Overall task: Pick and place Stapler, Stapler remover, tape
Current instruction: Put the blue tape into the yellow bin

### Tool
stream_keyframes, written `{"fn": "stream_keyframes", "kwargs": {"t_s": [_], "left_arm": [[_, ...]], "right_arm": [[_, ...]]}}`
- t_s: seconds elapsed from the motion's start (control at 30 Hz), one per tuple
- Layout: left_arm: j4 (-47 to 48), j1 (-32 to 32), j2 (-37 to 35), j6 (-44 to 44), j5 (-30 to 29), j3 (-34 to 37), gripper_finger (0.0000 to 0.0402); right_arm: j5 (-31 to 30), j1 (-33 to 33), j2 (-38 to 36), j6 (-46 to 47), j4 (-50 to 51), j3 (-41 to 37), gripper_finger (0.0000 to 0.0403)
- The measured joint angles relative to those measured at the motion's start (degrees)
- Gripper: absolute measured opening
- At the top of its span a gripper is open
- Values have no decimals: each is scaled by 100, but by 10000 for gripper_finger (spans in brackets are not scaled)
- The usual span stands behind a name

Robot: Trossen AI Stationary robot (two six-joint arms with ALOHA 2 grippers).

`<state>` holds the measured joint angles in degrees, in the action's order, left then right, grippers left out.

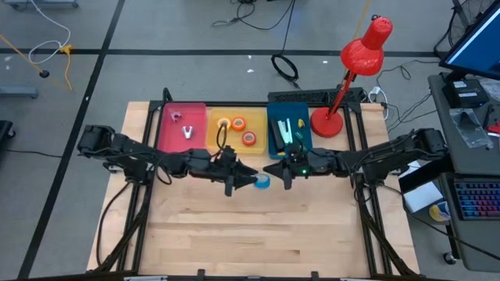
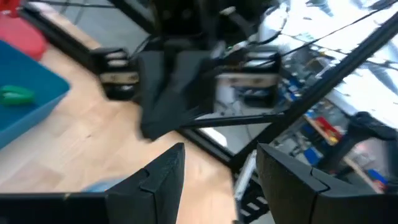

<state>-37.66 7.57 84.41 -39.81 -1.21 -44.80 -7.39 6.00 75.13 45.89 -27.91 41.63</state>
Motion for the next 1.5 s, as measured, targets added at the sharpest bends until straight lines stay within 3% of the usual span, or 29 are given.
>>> {"fn": "stream_keyframes", "kwargs": {"t_s": [0.23, 0.5, 0.73, 1.03, 1.2, 1.5], "left_arm": [[733, -126, 3, -156, -271, 0, 198], [1784, -190, -170, -262, 420, -2, 198], [3089, -44, -333, -374, 338, 11, 198], [2360, 476, 44, 1430, -412, -53, 198], [2938, 529, 512, 2364, -677, -751, 198], [5145, 409, 1986, 3246, -687, -2618, 198]], "right_arm": [[-10, -118, 0, -82, 462, -2, 0], [733, -114, -1, -1334, 997, -2, 1], [755, -114, -2, -2017, 1146, -2, 12], [426, -169, -1, -2262, 1152, -2, 37], [426, -392, -62, -2385, 1230, -2, 49], [445, -581, -766, -2506, 1571, -2, 50]]}}
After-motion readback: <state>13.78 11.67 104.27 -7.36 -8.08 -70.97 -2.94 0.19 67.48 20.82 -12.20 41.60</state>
